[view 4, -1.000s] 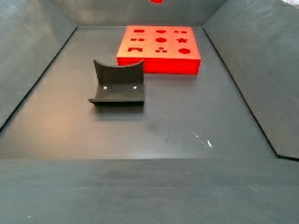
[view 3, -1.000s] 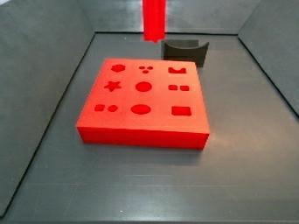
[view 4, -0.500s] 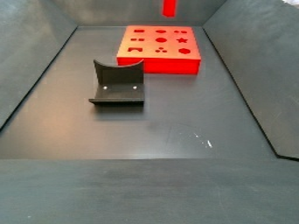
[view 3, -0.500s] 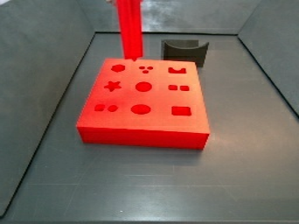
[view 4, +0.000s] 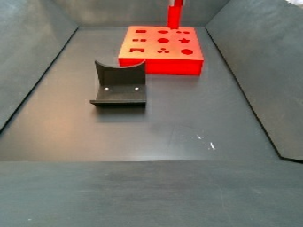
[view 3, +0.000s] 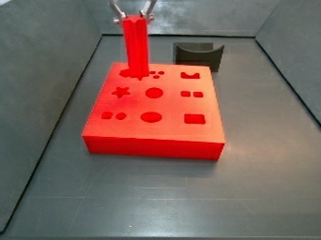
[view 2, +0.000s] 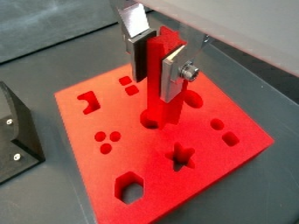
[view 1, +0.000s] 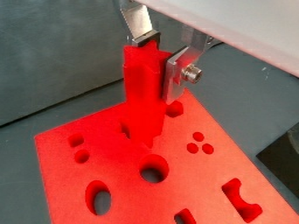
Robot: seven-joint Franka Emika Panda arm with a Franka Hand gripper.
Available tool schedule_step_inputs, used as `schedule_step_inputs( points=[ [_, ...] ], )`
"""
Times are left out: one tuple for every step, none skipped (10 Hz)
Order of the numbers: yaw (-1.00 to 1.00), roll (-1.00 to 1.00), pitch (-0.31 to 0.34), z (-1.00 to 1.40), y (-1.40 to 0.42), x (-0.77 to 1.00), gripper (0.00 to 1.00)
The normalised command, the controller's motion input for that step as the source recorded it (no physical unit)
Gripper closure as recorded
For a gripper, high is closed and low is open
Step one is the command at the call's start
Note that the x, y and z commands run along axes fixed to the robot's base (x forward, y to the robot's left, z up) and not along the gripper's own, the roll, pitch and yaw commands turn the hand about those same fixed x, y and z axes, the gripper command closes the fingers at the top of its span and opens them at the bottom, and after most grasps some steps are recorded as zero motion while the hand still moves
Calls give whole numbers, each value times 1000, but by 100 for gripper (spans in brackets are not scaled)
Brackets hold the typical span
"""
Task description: Insert the star object.
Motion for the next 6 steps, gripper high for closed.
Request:
schedule_step_inputs(
  points=[
    [-11,70,0,0,0,-309,100],
    [-126,10,0,-69,0,-266,100],
    [-194,0,0,-120,0,-311,100],
    [-186,-89,-59,-109,0,-280,100],
    [-146,-84,-73,-146,0,-206,100],
    [-123,-114,-76,-183,0,-149,100]
  ],
)
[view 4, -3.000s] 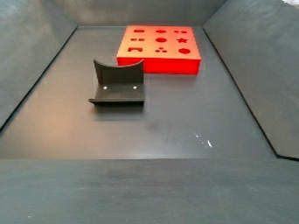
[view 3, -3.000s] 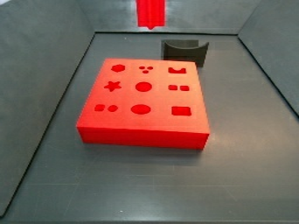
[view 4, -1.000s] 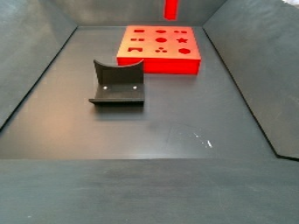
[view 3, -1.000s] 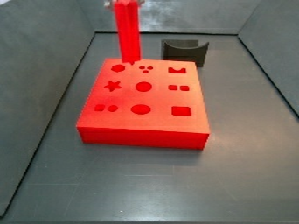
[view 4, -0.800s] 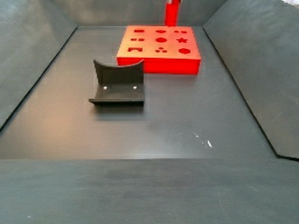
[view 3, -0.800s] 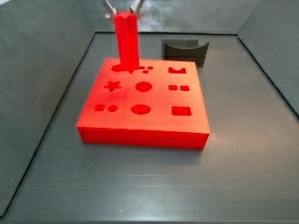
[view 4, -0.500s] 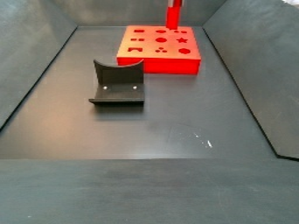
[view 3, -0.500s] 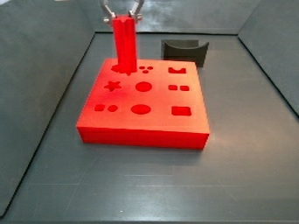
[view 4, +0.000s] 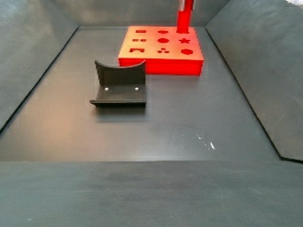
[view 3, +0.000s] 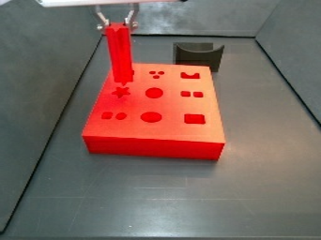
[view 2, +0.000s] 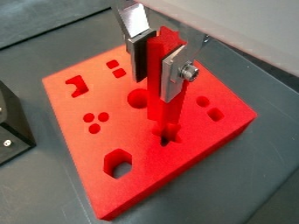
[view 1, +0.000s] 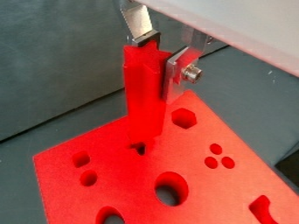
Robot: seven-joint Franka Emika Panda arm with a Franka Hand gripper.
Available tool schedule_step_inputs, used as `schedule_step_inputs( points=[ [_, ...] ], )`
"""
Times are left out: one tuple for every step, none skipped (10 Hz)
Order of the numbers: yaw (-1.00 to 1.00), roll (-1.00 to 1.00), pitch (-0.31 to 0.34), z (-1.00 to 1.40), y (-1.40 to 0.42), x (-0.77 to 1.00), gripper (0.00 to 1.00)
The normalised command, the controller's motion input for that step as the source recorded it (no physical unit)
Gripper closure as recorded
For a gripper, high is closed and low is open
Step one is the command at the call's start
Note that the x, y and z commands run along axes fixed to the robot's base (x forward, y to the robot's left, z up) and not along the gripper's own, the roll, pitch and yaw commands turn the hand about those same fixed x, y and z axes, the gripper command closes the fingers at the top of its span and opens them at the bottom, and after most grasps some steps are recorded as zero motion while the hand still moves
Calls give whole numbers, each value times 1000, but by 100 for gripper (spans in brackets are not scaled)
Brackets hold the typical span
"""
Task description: Insert the star object.
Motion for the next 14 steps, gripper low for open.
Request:
schedule_step_inputs(
  points=[
    [-114,-154,-76,-166,0,-91,100],
    [-94,-163,-29,-149,0,0,100],
    [-49,-129,-11,-151,0,0,100],
    [-46,-70,-4,-151,0,0,100],
    [-49,-51,-10,-143,0,0,100],
    [-11,-49,-4,-109,40,0,100],
    [0,-3,-1,-120,46,11,100],
    [34,-3,0,-131,29,80,100],
    [54,0,0,-117,0,86,100],
    [0,-50,-27,-149,0,0,100],
    [0,-76,-46,-186,0,0,100],
    [0,-116,-66,-189,0,0,100],
    [-43,-121,-64,-186,0,0,100],
    [-51,-90,-44,-146,0,0,100]
  ],
)
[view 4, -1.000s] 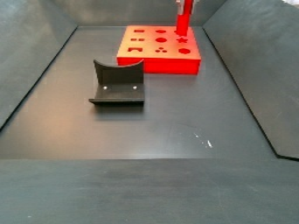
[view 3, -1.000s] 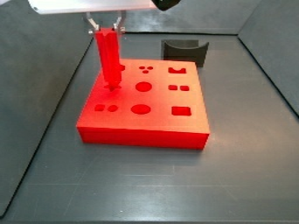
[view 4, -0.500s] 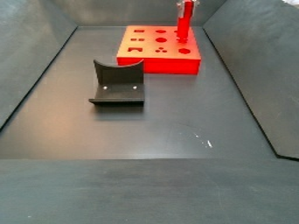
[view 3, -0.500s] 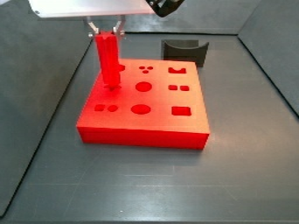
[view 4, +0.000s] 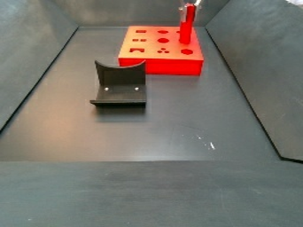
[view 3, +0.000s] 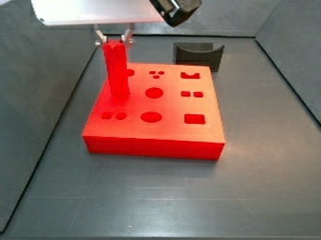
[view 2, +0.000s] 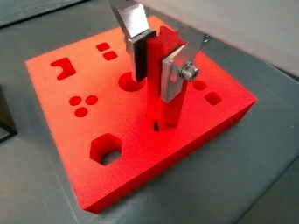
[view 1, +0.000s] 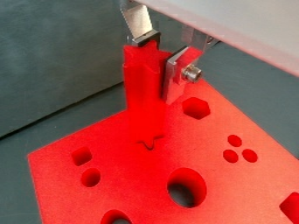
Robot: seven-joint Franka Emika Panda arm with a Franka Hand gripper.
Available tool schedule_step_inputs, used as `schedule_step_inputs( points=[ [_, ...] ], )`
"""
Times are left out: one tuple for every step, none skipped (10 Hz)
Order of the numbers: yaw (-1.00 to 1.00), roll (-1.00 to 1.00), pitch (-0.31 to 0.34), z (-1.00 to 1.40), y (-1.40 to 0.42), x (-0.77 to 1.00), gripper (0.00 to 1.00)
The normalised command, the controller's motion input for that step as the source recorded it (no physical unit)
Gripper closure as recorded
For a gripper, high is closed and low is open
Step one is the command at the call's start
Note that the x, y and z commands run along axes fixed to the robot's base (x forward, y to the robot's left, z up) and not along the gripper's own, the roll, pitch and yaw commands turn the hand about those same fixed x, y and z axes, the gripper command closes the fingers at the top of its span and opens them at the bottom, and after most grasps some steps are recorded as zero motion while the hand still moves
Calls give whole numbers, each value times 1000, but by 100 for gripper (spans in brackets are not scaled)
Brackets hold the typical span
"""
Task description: Insert the star object.
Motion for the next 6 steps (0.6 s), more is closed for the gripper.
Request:
schedule_step_inputs(
  points=[
    [-17,-70,-17,-80,0,20,100],
    [0,-57,-6,-129,0,131,100],
    [0,0,0,-103,0,266,100],
    [0,0,0,-103,0,243,100],
    [-217,21,0,-117,-60,194,100],
    [-403,14,10,-83,-23,203,100]
  ],
)
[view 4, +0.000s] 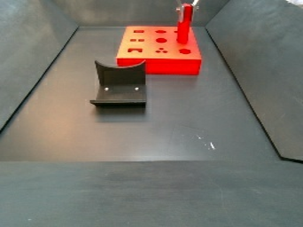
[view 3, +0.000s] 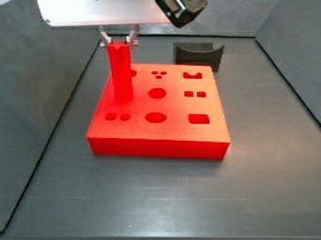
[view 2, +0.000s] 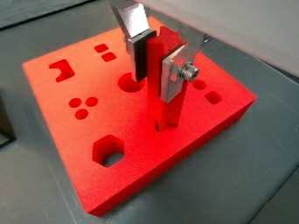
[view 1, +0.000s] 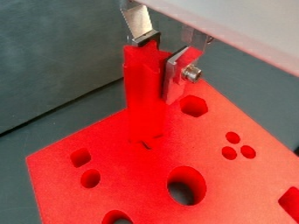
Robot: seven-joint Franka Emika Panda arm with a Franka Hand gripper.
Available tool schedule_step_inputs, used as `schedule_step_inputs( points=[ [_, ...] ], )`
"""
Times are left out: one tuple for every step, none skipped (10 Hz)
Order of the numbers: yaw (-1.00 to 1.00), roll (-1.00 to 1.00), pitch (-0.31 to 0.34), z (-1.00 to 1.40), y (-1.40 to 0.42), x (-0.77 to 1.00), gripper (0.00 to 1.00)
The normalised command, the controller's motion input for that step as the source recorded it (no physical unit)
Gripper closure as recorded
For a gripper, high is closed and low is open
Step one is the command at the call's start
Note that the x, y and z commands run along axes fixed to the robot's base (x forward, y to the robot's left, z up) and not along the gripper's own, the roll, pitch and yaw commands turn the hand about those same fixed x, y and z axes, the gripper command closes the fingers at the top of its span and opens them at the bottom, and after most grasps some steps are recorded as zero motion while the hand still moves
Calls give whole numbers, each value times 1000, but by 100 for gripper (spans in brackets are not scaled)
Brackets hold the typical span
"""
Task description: Insert the star object.
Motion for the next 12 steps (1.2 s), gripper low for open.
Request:
schedule_step_inputs(
  points=[
    [-434,7,16,-46,0,143,100],
    [-357,0,4,-6,0,51,100],
    [-180,0,0,-14,0,14,100],
    [0,0,0,-46,-31,0,100],
    [-34,89,-4,-423,-60,0,100],
    [-60,130,0,-634,-86,97,100],
    [-74,84,0,-749,-51,166,100],
    [-71,57,0,-803,-17,174,100],
    [-63,93,4,-774,-31,226,100],
    [-66,159,3,-720,-29,186,100],
    [-17,247,0,-643,-60,43,100],
    [0,247,-23,-666,-86,66,100]
  ],
)
